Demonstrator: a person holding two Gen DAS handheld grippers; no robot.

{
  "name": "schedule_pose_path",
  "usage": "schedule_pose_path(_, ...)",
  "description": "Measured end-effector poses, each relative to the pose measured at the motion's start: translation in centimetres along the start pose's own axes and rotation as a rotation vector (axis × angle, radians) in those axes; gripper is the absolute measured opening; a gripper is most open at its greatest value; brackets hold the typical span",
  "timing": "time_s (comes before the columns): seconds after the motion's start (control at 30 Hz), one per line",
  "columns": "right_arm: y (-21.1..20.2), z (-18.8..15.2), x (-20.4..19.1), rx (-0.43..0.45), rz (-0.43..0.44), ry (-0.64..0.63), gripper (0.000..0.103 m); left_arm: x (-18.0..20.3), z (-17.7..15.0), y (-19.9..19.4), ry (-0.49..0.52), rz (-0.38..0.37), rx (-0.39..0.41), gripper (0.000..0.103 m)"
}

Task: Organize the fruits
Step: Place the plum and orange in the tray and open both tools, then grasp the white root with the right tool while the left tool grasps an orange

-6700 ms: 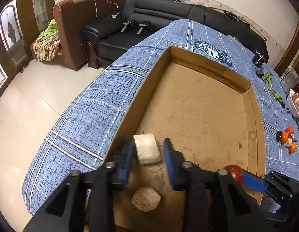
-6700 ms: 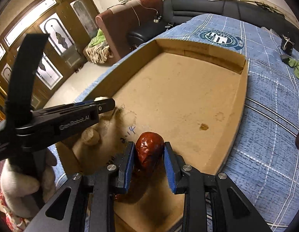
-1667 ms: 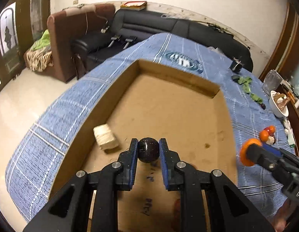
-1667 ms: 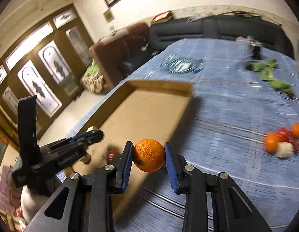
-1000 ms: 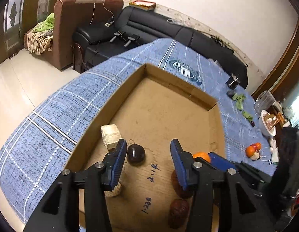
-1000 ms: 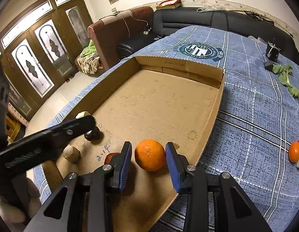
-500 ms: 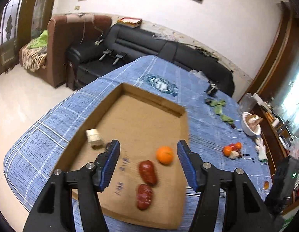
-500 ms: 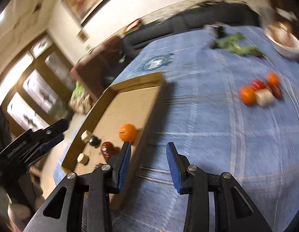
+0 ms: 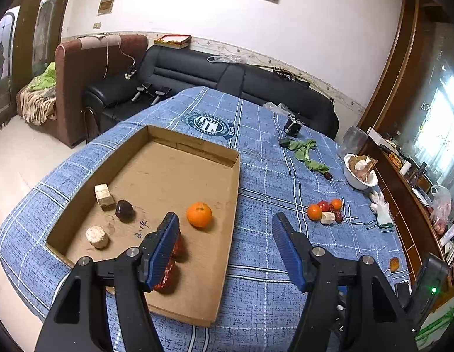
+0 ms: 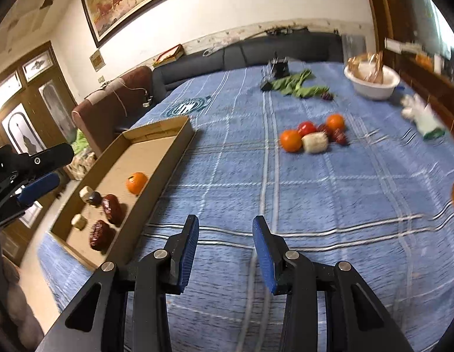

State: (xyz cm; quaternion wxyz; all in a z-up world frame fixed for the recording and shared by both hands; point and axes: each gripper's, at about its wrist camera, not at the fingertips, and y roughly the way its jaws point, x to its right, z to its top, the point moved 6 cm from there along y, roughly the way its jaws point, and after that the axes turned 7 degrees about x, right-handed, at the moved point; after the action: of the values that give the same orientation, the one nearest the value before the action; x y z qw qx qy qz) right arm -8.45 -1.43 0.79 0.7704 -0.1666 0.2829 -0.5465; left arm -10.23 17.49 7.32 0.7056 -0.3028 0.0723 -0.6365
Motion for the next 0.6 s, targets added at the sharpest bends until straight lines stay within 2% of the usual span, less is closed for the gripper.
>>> schedule_pose_path(0.27, -1.0, 1.3, 3.4, -0.006, -0.027, 0.013, 0.042, -0.4, -0.2, 0.7, -0.017, -0.018, -0.029, 0.066)
schedule_pose_path(0.37, -1.3, 1.6, 5.4, -0.016, -0.05, 0.025, 0.042, -0.8, -0.5, 1.5, -0.02, -0.017, -0.021, 0.074)
schedule_pose_path(0.43, -1.3, 1.5, 7.0, -0.041, -0.069, 0.037, 0.042, -0.7, -1.2, 2.7, -0.015, -0.014, -0.051, 0.074)
schedule_pose_path(0.5, -1.0, 1.5, 8.7, -0.07, -0.085, 0.056, 0.042, -0.2, -1.9, 3.9, -0.017, -0.04, -0.094, 0.074)
schedule_pose_path(0.6, -0.4, 1.8, 10.3, -0.088, -0.119, 0.055, 0.042, 1.1, -2.6, 4.6, 0.006, -0.069, -0.109, 0.074)
